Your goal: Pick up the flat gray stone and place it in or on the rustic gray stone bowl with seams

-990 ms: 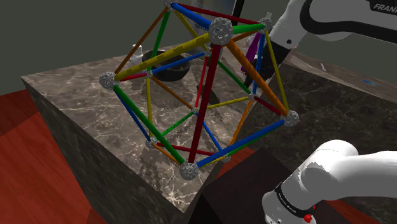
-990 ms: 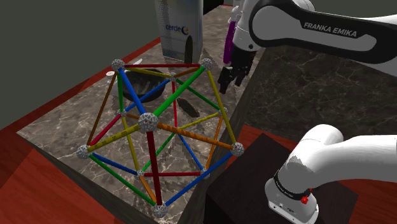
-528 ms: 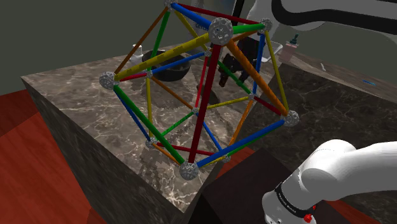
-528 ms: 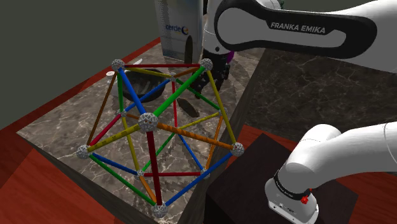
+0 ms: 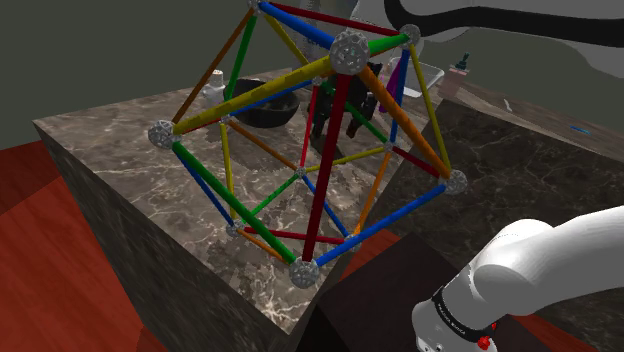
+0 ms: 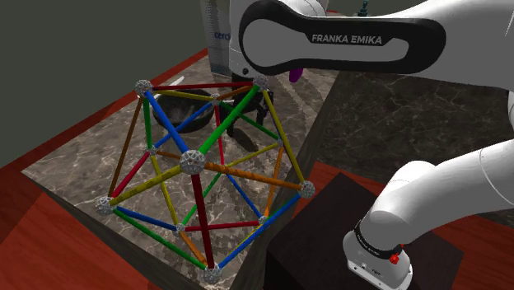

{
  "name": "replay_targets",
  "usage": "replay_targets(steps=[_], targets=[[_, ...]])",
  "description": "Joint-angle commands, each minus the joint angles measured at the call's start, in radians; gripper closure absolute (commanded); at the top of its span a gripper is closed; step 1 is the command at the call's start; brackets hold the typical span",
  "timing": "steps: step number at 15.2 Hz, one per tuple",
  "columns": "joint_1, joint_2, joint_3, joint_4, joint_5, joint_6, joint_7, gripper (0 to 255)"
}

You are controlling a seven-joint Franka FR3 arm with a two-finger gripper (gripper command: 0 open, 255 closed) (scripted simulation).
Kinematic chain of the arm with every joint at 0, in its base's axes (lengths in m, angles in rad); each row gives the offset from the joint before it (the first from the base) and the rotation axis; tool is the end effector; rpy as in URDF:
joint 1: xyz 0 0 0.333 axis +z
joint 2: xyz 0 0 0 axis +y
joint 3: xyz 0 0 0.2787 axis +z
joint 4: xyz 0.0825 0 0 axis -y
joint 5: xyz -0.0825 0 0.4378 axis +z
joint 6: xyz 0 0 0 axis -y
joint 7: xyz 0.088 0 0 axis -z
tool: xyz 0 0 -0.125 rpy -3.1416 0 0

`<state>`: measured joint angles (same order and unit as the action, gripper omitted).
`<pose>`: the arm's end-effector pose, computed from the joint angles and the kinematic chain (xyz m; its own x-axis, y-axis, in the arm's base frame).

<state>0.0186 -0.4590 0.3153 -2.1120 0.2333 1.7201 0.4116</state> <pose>0.4556 0.1988 0.5346 0.9909 -0.1343 0.0060 -0.1329 -0.9855 -0.1053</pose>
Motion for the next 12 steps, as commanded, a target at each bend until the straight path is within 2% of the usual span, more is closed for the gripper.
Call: replay_targets(steps=[1,4,12], targets=[[0.002,0.003,0.006,-0.023,0.003,0.025,0.001,0],[-0.001,0.002,0.019,-0.07,0.01,0.072,-0.003,0],[-0.094,-0.014,0.092,-0.067,0.048,0.061,-0.036,0]])
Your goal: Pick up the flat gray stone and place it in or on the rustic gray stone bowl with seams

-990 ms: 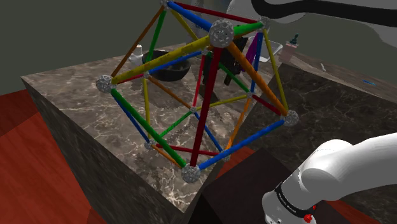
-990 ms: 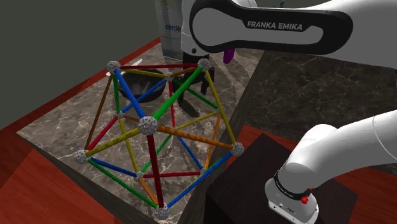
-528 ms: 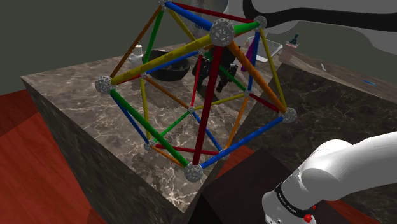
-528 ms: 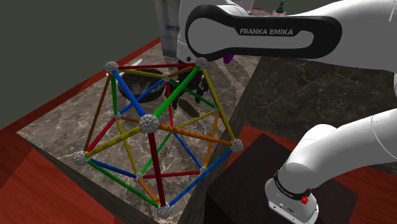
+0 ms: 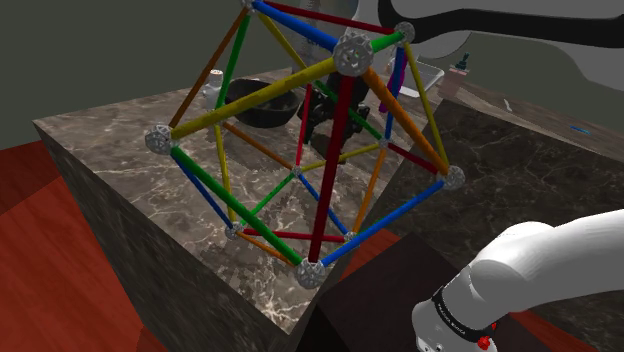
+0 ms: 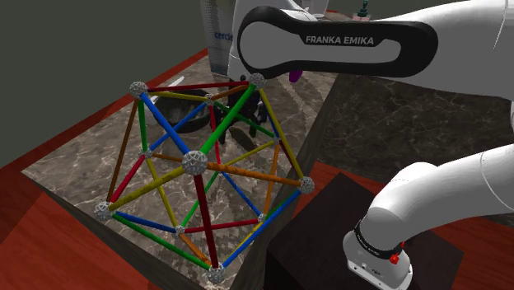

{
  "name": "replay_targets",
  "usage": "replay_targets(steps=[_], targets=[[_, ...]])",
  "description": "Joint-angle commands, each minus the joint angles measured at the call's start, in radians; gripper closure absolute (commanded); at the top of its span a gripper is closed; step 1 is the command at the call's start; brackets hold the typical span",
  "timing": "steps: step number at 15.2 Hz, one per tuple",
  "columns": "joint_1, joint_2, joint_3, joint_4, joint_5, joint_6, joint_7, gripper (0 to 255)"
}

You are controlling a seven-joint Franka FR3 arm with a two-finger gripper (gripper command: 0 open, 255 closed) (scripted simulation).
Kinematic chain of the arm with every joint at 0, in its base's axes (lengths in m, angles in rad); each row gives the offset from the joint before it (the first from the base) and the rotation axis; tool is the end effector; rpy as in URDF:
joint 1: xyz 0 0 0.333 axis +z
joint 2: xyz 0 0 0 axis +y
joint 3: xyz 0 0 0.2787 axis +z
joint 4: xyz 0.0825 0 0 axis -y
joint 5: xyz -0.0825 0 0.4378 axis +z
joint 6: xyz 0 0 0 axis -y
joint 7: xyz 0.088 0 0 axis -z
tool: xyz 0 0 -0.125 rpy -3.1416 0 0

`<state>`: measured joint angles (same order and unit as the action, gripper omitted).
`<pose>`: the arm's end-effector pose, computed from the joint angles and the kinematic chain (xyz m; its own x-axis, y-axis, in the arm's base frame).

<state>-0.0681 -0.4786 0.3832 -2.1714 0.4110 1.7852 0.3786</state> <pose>0.4569 0.2057 0.5144 0.9853 -0.1678 -0.0309 -0.1703 -0.9566 -0.2365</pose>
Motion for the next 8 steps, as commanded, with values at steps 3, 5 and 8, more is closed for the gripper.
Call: replay_targets(steps=[3,5,8], targets=[[-0.011,0.003,0.013,0.001,-0.134,-0.02,-0.01,255],[-0.009,-0.003,0.012,0.007,-0.133,-0.031,-0.007,255],[-0.012,0.025,0.024,0.019,-0.137,-0.014,0.001,255]])
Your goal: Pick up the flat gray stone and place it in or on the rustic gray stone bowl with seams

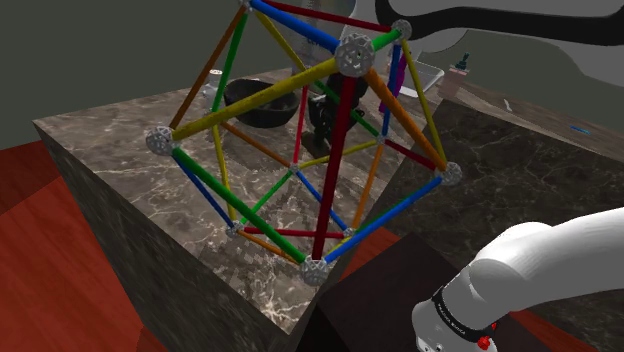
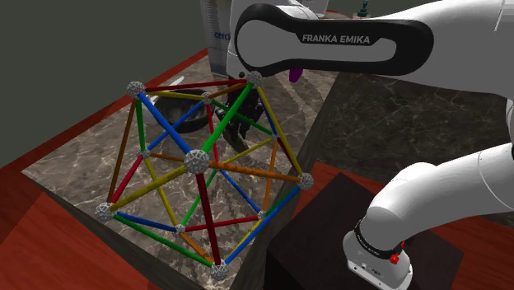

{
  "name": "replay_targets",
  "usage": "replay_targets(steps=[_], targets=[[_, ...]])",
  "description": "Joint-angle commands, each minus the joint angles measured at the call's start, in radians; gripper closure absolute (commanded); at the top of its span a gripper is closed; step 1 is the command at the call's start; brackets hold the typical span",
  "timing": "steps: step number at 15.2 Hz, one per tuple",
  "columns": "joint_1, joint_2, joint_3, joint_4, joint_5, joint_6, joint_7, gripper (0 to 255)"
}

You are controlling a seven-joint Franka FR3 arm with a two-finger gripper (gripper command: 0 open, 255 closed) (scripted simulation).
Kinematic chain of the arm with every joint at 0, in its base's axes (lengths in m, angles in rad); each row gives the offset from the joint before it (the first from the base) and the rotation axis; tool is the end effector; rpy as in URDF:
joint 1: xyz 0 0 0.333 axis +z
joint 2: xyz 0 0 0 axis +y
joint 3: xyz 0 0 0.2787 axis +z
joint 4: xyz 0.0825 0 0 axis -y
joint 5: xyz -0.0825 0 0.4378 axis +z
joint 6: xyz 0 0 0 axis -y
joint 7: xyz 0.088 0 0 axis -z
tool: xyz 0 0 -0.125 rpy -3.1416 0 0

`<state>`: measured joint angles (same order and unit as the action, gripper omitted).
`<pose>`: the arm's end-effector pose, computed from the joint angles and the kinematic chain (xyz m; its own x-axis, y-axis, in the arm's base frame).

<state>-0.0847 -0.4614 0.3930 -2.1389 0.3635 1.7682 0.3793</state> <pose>0.4628 0.2016 0.5204 0.9867 -0.1616 -0.0153 -0.1614 -0.9672 -0.1959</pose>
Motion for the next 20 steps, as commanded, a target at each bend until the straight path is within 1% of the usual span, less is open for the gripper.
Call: replay_targets(steps=[1,2,5,6,20], targets=[[0.004,0.01,0.014,-0.006,-0.091,-0.001,0.001,255],[-0.007,-0.014,0.027,-0.04,-0.076,0.011,-0.009,255],[-0.041,-0.018,0.045,0.003,-0.068,-0.032,-0.016,255],[-0.046,-0.017,0.047,0.017,-0.068,-0.045,-0.015,255],[-0.059,0.026,0.03,0.24,-0.094,-0.225,0.016,255]])
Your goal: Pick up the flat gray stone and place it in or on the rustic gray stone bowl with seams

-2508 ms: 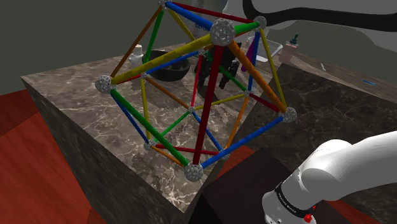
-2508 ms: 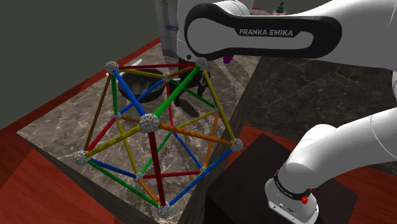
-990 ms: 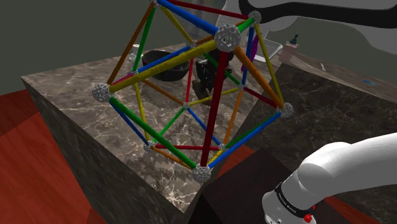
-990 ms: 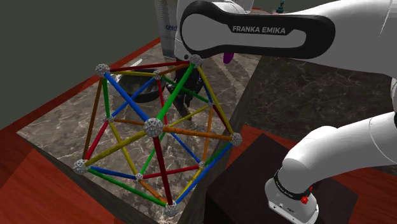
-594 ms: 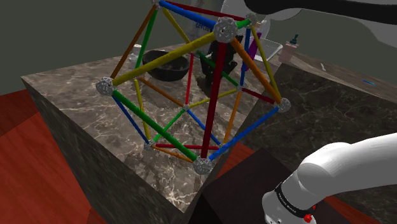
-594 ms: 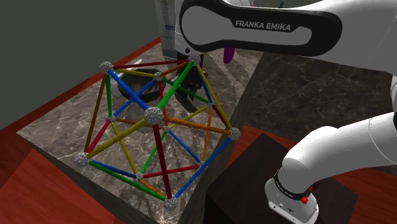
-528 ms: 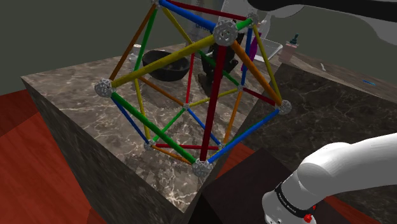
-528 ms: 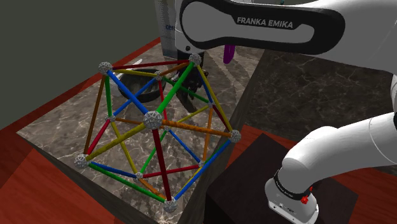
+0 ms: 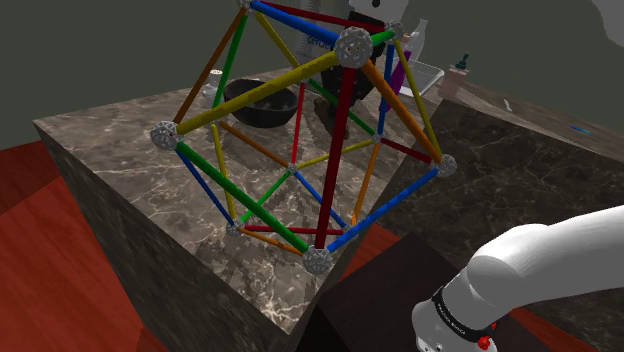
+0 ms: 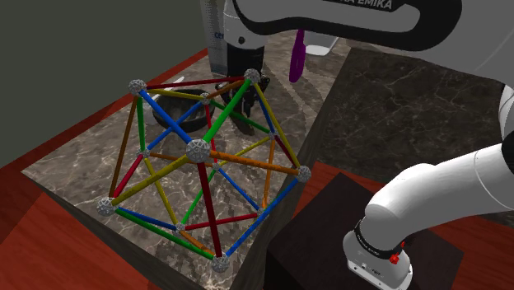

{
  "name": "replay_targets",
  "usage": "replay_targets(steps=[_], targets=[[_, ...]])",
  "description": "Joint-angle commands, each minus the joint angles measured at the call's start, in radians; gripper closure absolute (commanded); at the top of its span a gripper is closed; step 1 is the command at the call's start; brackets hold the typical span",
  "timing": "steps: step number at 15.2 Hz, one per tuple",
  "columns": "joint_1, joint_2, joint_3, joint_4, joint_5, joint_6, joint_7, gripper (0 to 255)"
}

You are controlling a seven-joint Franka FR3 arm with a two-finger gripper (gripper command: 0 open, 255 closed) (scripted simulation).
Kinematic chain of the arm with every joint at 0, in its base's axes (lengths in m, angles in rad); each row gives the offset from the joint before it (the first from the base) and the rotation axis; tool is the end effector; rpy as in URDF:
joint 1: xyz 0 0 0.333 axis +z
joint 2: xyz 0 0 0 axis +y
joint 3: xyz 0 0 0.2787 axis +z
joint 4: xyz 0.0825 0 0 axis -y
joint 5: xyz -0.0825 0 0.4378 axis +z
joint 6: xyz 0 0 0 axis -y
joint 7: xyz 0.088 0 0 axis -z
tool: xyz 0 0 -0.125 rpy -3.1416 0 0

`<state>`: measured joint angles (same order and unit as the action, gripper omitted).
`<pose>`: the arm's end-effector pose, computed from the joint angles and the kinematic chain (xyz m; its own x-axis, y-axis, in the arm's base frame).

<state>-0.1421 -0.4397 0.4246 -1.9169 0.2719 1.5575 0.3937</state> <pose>0.4566 0.1999 0.6032 0.9910 -0.1336 0.0048 -0.1324 -0.9856 -0.1049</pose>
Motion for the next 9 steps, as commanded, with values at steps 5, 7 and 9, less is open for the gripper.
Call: replay_targets(steps=[5,7,9], targets=[[-0.006,0.031,-0.004,0.11,-0.012,-0.079,0.015,255],[-0.008,0.044,-0.004,0.148,-0.016,-0.105,0.021,255],[-0.01,0.057,-0.003,0.188,-0.02,-0.131,0.028,255]])
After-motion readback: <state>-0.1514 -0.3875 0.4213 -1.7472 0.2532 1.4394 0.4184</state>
